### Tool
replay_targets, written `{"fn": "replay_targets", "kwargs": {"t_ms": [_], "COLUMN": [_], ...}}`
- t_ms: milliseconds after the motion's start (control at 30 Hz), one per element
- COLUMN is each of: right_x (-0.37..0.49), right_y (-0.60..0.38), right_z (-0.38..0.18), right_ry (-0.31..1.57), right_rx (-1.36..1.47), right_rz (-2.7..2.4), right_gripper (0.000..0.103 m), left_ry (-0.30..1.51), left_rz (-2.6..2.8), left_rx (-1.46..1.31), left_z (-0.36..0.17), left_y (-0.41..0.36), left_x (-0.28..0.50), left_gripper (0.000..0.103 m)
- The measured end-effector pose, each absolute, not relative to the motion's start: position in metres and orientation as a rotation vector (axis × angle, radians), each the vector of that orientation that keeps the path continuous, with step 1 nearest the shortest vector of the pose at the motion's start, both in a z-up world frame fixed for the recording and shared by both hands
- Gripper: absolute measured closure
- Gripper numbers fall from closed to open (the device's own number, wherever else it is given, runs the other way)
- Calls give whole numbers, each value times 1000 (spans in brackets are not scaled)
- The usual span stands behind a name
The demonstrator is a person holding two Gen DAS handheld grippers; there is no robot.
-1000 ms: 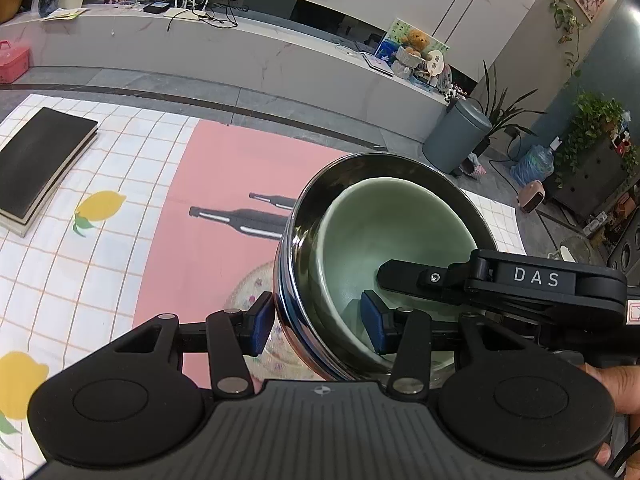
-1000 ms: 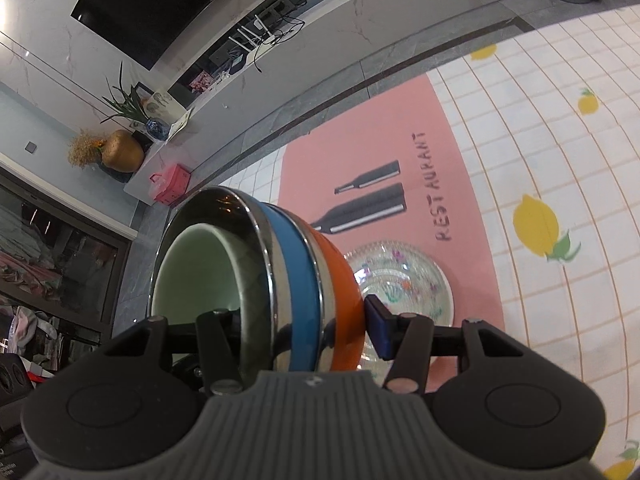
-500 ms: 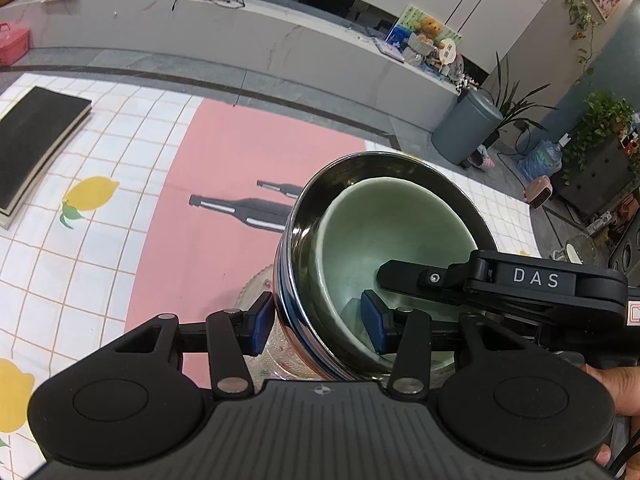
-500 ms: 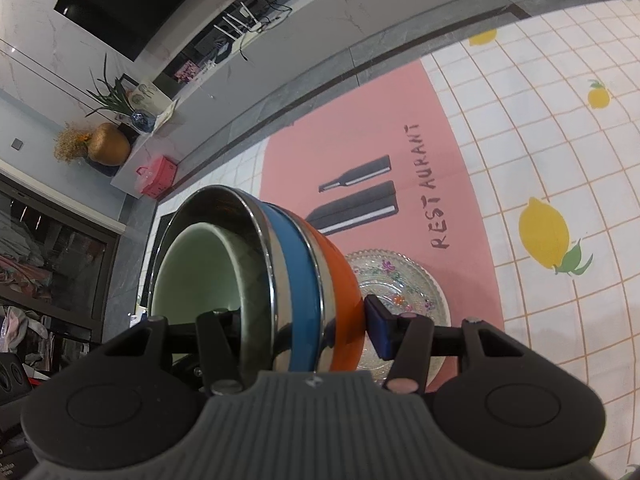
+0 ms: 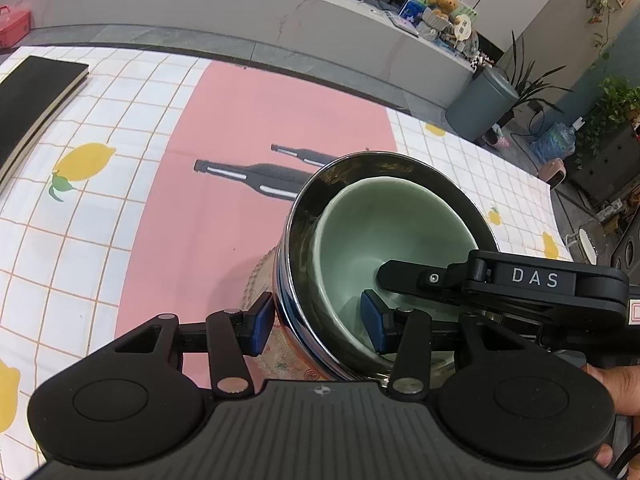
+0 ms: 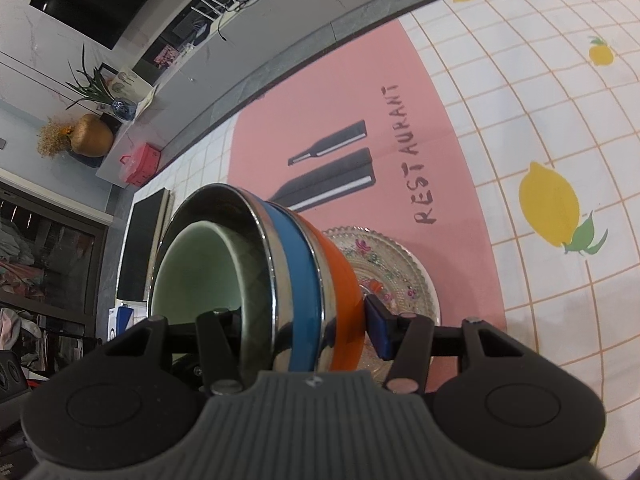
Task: Organize plates and bowls
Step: 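Lift the bowl stack with both tools and carry it over the plates, then lower the bowl stack onto the plate stack and open both tools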
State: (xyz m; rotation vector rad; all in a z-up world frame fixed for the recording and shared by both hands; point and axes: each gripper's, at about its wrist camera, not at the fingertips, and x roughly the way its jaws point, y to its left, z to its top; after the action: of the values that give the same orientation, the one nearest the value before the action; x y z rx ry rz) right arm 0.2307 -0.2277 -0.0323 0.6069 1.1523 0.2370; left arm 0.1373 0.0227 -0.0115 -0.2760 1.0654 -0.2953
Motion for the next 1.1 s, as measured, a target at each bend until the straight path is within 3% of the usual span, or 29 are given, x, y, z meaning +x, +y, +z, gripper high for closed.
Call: {"fn": "replay_targets", "kwargs": {"t_ms": [1100], "right_x": [232], "right_y": [-233], "right_z": [-58], "right_ry": [1171], "right_rx": [633], "right_rz": [236], "right_gripper": [48], "left_ry": [1064], "left_rz": [-285], "left_rx": [-223], "left_z": [-28], "left_y": [11], "left_x": [141], "left_gripper": [50]}}
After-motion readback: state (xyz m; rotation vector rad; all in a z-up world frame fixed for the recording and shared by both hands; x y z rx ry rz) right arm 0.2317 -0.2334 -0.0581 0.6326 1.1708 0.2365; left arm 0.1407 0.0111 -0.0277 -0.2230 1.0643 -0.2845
